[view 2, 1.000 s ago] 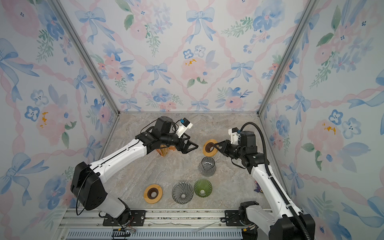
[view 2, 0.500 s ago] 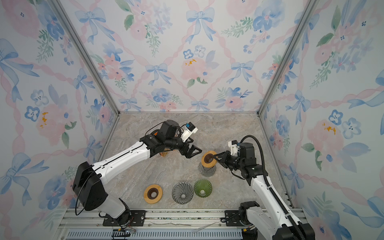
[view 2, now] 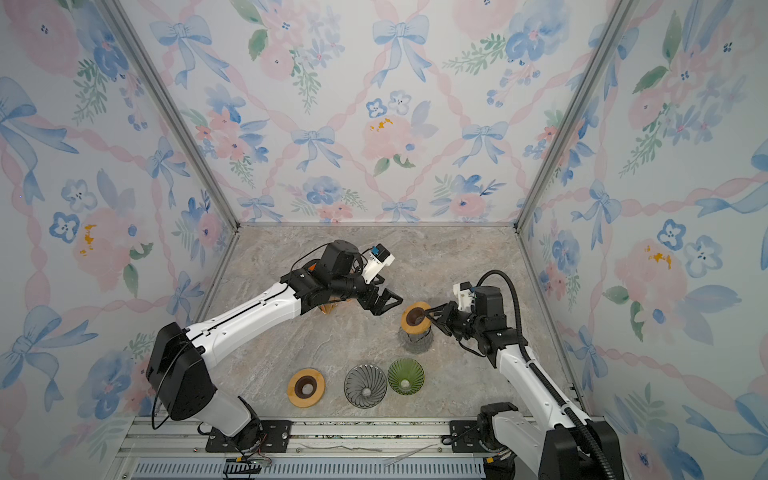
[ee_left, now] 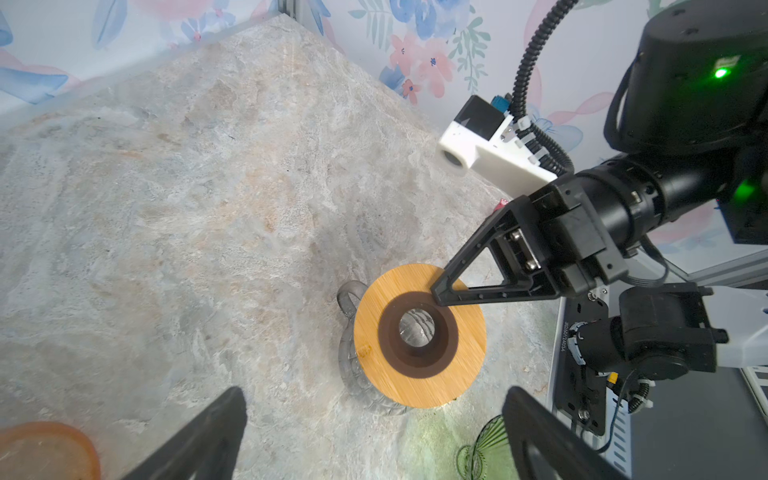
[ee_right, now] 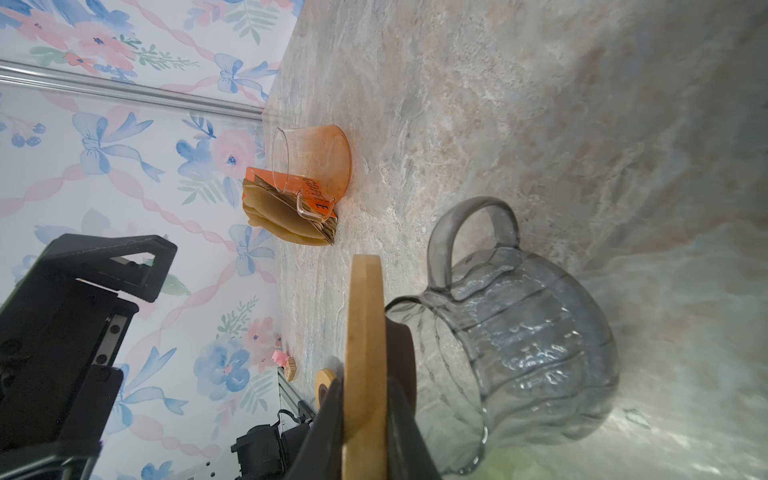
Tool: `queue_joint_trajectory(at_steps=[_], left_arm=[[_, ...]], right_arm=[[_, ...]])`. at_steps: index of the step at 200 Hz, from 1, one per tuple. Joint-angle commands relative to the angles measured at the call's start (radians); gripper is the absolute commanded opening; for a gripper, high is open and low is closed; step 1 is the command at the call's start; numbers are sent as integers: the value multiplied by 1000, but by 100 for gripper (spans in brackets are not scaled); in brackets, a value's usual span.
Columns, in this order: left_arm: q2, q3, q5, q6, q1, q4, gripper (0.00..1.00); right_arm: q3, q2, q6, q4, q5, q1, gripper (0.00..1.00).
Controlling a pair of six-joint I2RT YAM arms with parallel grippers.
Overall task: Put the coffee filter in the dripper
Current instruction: 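Carry the wooden ring over the pitcher with right gripper while left arm draws back, then lower the wooden ring onto the glass pitcher's mouth with the right gripper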
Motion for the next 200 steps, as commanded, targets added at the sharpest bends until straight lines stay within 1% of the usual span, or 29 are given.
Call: queue_joint_trajectory(at_steps=[1, 21, 40, 89, 128, 149, 171, 188, 200], left_arm=[[4, -9, -8, 7, 2, -11, 98], [6, -6, -10, 7, 1, -17, 98], [7, -6, -10, 5, 0, -17, 98], [11, -6, -11, 5, -5, -17, 98], [17, -4, 1, 0, -8, -17, 98], [26, 1, 11, -12, -10, -17, 98], [29, 1, 16, -18, -12, -17, 98], [31, 4, 18, -19, -12, -17, 98], [35, 4, 21, -21, -13, -17, 98]], right_arm=[[-18, 5, 2, 25, -2, 6, 19], [-17, -2, -14, -13, 17, 4, 20], [-20, -24, -28, -42, 38, 4, 24], [-15, -42, -67, -111, 67, -2, 28], [12, -52, -115, -212, 131, -3, 31], [40, -71, -149, -286, 186, 0, 32], [88, -87, -204, -402, 289, 18, 36], [108, -83, -223, -448, 323, 38, 42], [106, -77, -217, -443, 316, 54, 47]])
